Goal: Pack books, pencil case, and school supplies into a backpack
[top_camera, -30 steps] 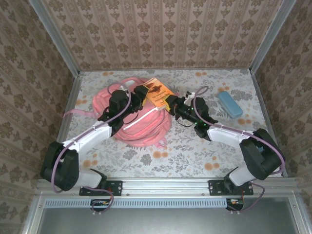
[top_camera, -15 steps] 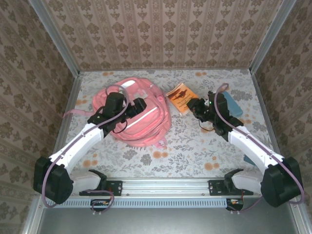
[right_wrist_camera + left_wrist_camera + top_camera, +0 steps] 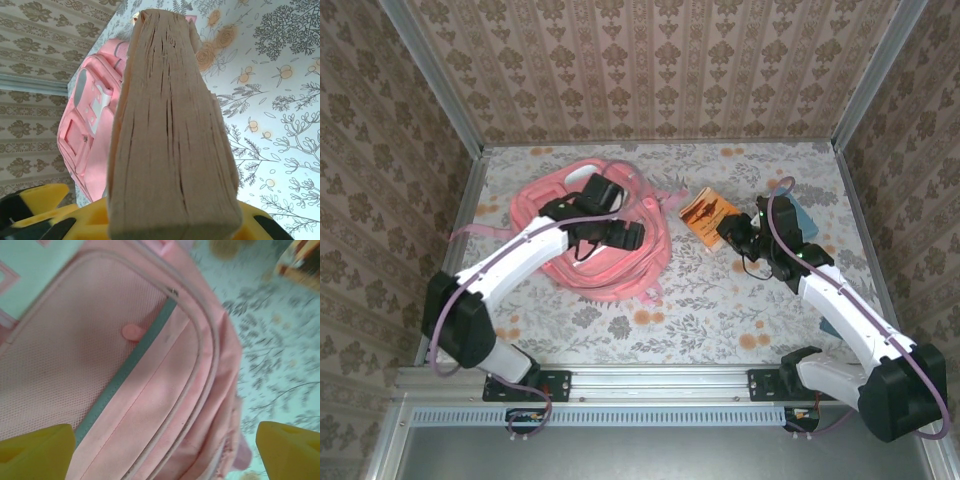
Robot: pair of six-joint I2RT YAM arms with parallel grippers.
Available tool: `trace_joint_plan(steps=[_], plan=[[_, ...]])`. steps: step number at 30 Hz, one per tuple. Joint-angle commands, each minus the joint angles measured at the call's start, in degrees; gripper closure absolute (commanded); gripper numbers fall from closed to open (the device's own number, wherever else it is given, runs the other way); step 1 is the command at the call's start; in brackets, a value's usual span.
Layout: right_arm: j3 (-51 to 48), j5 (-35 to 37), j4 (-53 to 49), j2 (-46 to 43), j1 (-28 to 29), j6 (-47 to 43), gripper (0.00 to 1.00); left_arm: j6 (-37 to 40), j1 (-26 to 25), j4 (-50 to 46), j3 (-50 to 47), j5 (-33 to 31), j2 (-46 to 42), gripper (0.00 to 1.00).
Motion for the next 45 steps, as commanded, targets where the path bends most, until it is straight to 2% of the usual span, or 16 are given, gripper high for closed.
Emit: trace_joint_plan(steps=[1,4,9,16,20,22,24,29,34,41,45], plan=[[1.39,0.30,0.23,-0.98,-0.48,-1.08,0.83,6.61,-2.67,-6.45,4.06,-8.33,4.41,0.09],[1.03,-0.05,0.31,-0.89,-0.56,-0.65,0.83,8.04,-4.47,-6.91,5.10,-12.82,8.58,0.14],[0.14,-0.30,0.45,-1.15,-0.58,-0.12,0.83,7.56,-4.83,-6.90,5.43,-14.53,12.33,0.21],[-0.25,-1.64,0.78,-0.88,-0.57,0.30,0.83,10.02,-4.86,-8.33,7.53,-17.88,16.99,0.38],[-0.47,-1.48,0.66,-1.33,-0.57,0.35,0.83,12.58,-4.59,-10.46,9.81,-18.48,19.11,0.37],[-0.40,-1.37,0.37,-1.57,-0.56,0.33,0.83,14.80,-4.68,-11.87,11.24,-15.63,20.34,0.31],[-0.47,-1.24,0.10,-1.76,-0.52,0.24,0.83,15.88,-5.16,-13.17,12.27,-15.92,21.55,0.28],[-1.09,-0.94,0.09,-2.38,-0.56,0.49,0.83,16.52,-5.46,-15.52,14.14,-18.46,24.10,0.30],[-1.29,-0.93,-0.17,-2.56,-0.55,0.65,0.83,16.17,-5.96,-16.13,16.02,-20.64,24.75,0.52],[-1.37,0.24,-0.80,-3.41,-0.50,0.58,0.83,17.18,-7.50,-15.53,18.09,-23.84,21.31,0.79],[-1.77,0.80,-1.26,-4.08,-0.54,0.42,0.83,16.69,-7.82,-14.92,19.35,-26.45,17.05,0.88]])
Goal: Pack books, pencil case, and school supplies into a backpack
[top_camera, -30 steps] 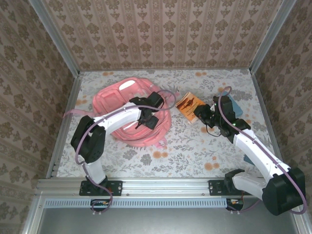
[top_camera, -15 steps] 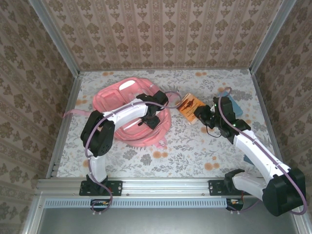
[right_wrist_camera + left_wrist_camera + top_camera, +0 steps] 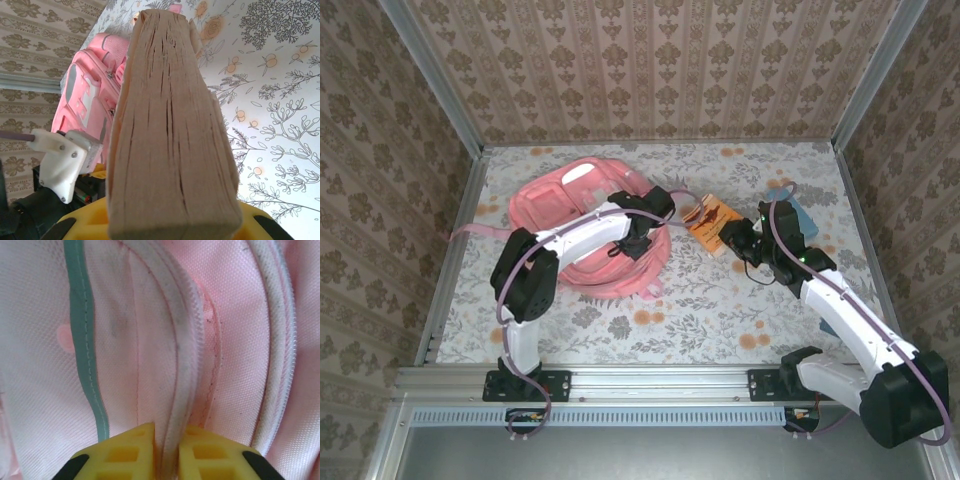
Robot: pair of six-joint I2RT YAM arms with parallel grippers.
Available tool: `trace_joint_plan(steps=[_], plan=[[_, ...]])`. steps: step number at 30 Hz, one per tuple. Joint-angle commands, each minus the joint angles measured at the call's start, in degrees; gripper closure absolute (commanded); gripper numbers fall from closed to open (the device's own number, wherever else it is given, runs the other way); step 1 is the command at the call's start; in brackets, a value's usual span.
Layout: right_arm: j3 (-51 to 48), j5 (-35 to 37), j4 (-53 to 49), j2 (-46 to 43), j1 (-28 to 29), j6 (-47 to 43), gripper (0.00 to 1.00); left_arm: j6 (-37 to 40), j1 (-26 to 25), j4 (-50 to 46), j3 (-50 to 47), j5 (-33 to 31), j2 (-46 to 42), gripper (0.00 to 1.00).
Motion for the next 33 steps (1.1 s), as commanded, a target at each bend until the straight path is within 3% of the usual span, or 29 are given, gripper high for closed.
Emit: trace_joint_plan(steps=[1,8,15,27,33], plan=[[-0.20,1.18,0.49,-2.21,-0.21,0.12,0.82,0.07,0.03,0.79,2.88,-5.92,-7.11,0.89],[-1.26,-0.27,1.93,-3.73,-0.24,-1.45,0.82,1.37,-0.26,12.82,-1.50,-8.22,-20.03,0.91],[-2.65,-13.25,13.97,-2.32,0.24,-1.43,0.81,1.80,0.21,24.21,-5.30,-5.94,-27.93,0.92],[-3.72,-14.44,18.27,1.28,5.83,2.03,0.81,-4.14,2.00,27.03,-5.32,-3.87,-27.37,0.93],[-2.54,-14.61,24.53,7.73,10.09,6.67,0.81,-6.59,2.58,27.89,-4.66,-0.28,-26.41,0.93]])
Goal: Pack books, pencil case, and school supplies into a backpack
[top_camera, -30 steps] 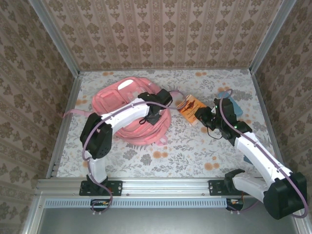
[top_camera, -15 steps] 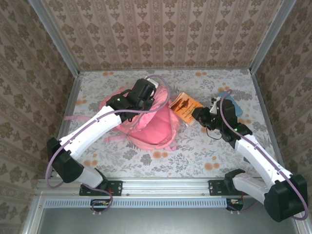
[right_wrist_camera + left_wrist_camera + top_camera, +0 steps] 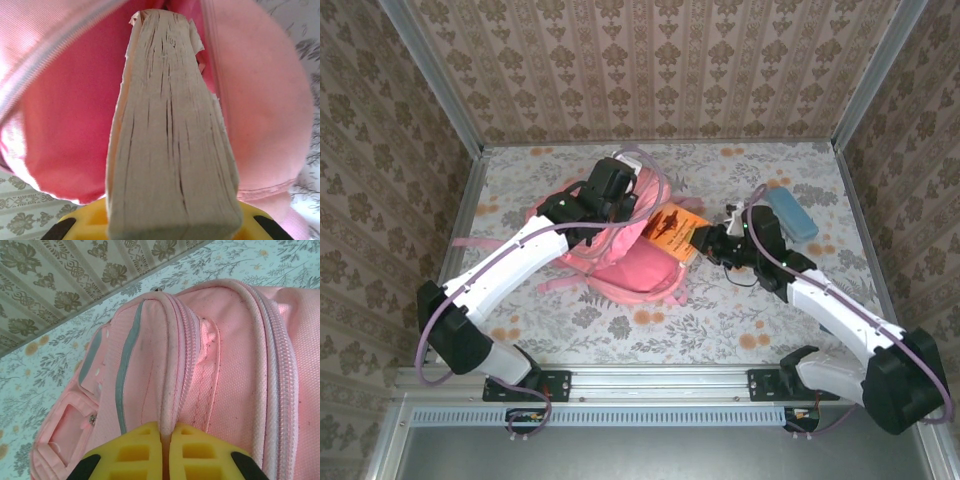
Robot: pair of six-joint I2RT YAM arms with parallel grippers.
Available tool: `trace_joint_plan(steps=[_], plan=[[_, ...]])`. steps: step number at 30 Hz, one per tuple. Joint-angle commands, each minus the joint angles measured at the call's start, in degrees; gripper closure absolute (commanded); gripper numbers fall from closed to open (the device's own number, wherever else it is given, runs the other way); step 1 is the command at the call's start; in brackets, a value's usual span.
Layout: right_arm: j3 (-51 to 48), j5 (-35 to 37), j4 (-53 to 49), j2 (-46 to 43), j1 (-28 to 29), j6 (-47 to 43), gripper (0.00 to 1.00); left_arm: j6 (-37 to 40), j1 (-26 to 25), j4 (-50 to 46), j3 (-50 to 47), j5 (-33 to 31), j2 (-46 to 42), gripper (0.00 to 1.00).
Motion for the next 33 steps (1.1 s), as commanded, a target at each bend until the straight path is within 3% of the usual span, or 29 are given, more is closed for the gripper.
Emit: trace_joint_plan(steps=[1,13,21,24,27,33], plan=[[1.57,-1.63,9.58,3.51,2.46,4.39,0.81,-3.27,0.61,7.98,2.28,0.79,-0.63,0.93],[11.98,11.15,21.94,26.06,9.78,16.76,0.82,-13.58,4.84,8.06,2.56,10.28,-0.70,0.94],[21.97,13.70,24.09,40.19,11.72,20.16,0.79,-14.80,6.45,8.34,2.27,13.95,-1.29,0.95],[26.30,13.41,23.33,45.26,12.18,21.01,0.72,-15.12,6.80,8.33,2.18,14.17,-1.25,0.95],[29.37,10.64,22.70,48.97,12.10,21.91,0.59,-15.35,7.20,8.24,1.90,14.28,-1.14,0.95],[27.24,12.10,16.10,43.90,11.58,20.67,0.41,-15.60,7.77,8.33,1.33,15.01,-0.88,0.96]])
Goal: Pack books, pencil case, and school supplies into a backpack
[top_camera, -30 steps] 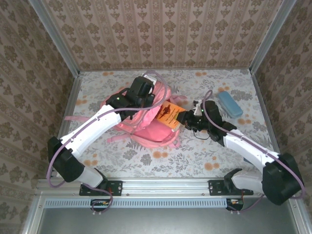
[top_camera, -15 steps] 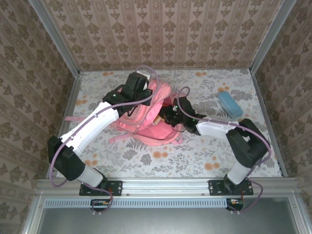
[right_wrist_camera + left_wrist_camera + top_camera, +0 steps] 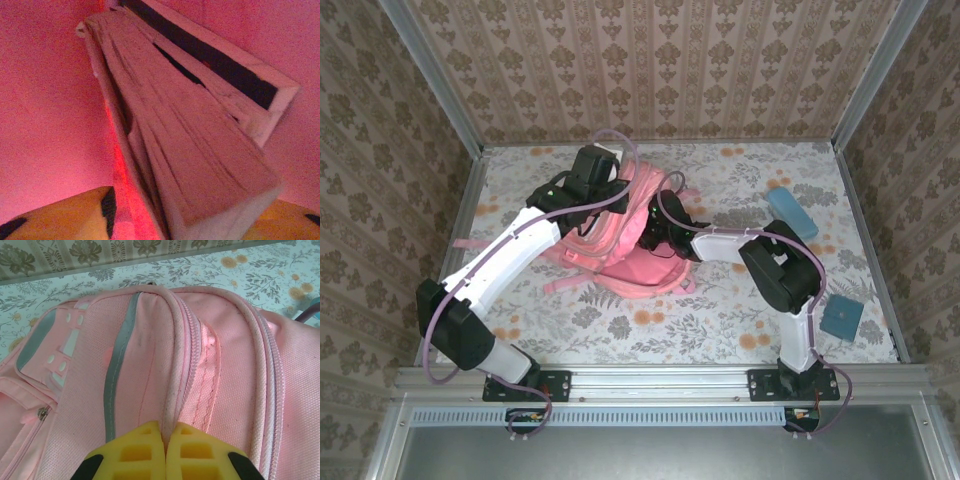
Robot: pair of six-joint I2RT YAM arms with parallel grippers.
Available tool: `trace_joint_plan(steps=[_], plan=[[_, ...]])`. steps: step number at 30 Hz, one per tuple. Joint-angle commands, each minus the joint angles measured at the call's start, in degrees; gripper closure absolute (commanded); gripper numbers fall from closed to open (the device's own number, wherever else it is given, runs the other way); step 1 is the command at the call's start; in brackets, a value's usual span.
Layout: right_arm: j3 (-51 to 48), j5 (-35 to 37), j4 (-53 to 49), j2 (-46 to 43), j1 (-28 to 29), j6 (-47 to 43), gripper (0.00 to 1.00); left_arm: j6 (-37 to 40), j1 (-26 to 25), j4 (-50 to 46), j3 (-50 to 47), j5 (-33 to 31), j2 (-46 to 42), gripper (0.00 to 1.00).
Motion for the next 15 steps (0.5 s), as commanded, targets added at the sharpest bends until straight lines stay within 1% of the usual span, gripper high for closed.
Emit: trace_joint_plan(steps=[1,6,8,11,15], plan=[[-1.39,1.02,-3.45,-5.44,-0.32,-0.37,0.40,-2.17,0.84,6.00,1.17,0.11,-1.73,0.95],[-7.36,1.45,-4.45,-11.61,-1.53,0.42,0.40,-2.35,1.18,6.65,0.97,0.84,-1.25,0.96],[-9.37,1.32,-5.26,-13.85,-2.16,-0.40,0.46,-2.22,1.28,7.05,0.60,1.17,-1.33,0.95],[-11.14,1.33,-7.29,-16.85,-3.02,-2.11,0.52,-2.43,1.51,7.47,0.29,1.83,-1.20,0.95],[-12.59,1.30,-11.11,-22.53,-3.96,-5.67,0.54,-2.78,1.56,7.67,0.08,3.09,-0.39,0.95]])
